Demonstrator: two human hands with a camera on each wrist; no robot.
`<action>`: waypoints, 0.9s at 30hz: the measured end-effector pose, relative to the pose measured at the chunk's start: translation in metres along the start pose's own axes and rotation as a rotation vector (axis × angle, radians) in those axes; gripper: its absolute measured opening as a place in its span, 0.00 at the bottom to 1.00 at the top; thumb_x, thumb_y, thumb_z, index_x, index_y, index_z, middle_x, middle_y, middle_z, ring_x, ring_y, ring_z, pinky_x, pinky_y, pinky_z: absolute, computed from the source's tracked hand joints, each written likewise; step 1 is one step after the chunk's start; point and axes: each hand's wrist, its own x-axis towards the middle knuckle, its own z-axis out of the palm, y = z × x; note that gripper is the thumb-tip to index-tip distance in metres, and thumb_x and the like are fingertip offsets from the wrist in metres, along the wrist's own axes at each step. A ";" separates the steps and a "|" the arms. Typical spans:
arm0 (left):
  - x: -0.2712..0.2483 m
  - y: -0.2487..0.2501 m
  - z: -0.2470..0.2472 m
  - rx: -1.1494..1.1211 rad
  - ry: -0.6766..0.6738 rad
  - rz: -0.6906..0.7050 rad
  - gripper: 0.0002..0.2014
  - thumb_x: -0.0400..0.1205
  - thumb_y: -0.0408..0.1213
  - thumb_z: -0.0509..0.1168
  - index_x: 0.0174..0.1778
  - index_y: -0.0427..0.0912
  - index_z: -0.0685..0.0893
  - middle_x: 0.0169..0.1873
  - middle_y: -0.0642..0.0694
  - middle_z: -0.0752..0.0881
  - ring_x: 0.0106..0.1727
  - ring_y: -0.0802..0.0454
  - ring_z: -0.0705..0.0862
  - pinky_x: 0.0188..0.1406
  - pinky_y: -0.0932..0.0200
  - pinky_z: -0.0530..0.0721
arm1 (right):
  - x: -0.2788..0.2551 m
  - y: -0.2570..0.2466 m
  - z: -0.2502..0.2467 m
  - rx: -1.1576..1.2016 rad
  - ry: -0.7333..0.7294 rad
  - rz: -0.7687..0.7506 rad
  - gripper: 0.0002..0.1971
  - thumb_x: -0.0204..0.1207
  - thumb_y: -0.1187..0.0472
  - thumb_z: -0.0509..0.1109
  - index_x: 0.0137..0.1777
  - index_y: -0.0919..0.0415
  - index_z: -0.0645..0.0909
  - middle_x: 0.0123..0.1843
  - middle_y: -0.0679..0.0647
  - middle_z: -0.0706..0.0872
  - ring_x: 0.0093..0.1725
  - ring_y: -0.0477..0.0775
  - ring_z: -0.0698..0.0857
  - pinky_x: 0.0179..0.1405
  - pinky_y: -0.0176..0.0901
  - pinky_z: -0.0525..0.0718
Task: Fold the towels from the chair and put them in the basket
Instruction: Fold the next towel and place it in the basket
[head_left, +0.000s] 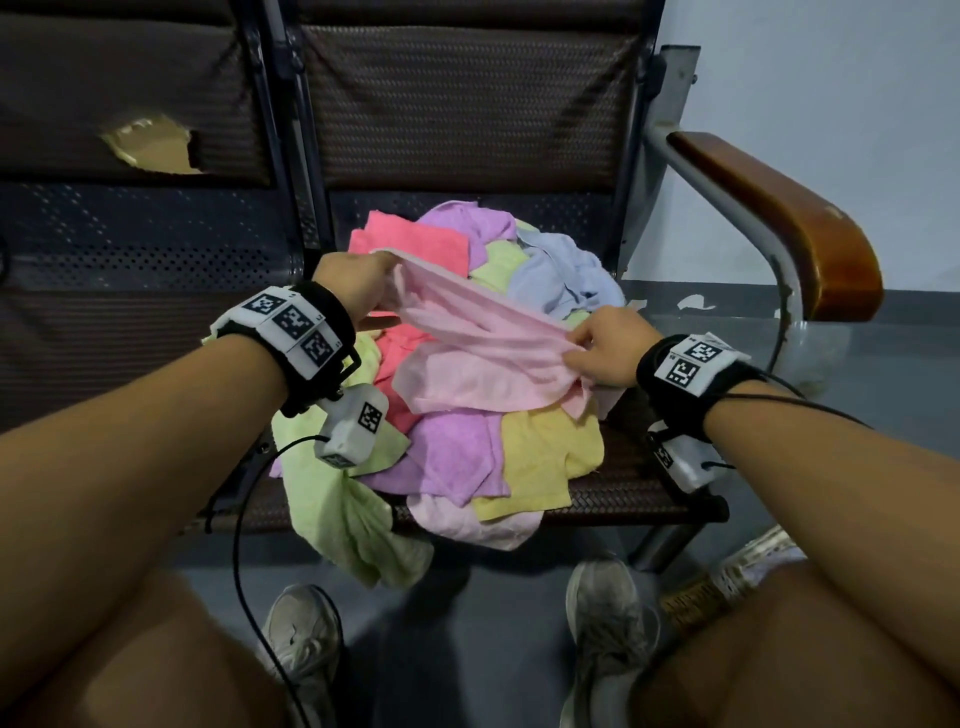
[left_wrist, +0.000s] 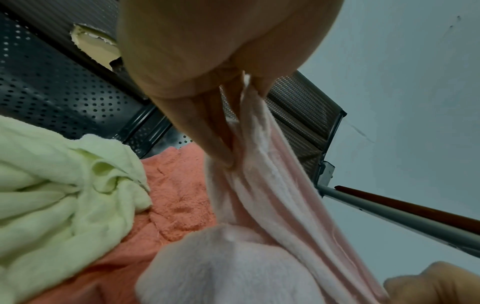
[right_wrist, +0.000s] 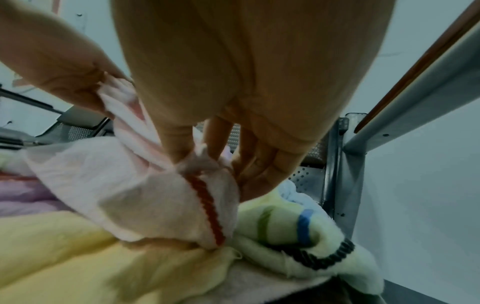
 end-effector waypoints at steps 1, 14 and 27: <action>0.000 0.000 -0.001 0.010 0.008 -0.018 0.08 0.80 0.37 0.66 0.39 0.38 0.85 0.29 0.41 0.87 0.26 0.47 0.88 0.27 0.51 0.90 | 0.000 0.000 0.003 -0.037 -0.045 0.002 0.17 0.76 0.57 0.69 0.26 0.61 0.81 0.26 0.56 0.81 0.29 0.55 0.78 0.35 0.48 0.81; 0.017 -0.006 -0.027 0.038 0.185 -0.018 0.19 0.83 0.24 0.53 0.68 0.33 0.78 0.59 0.31 0.84 0.44 0.34 0.90 0.39 0.41 0.92 | 0.013 -0.014 -0.011 -0.089 0.321 0.061 0.15 0.76 0.55 0.69 0.27 0.52 0.77 0.28 0.51 0.77 0.36 0.61 0.79 0.36 0.44 0.71; 0.008 0.003 -0.045 0.088 0.163 0.260 0.15 0.78 0.41 0.52 0.33 0.43 0.81 0.33 0.47 0.80 0.43 0.46 0.78 0.47 0.51 0.80 | 0.014 -0.031 -0.037 0.129 0.403 -0.009 0.12 0.76 0.65 0.59 0.31 0.63 0.75 0.31 0.60 0.78 0.37 0.65 0.78 0.37 0.51 0.76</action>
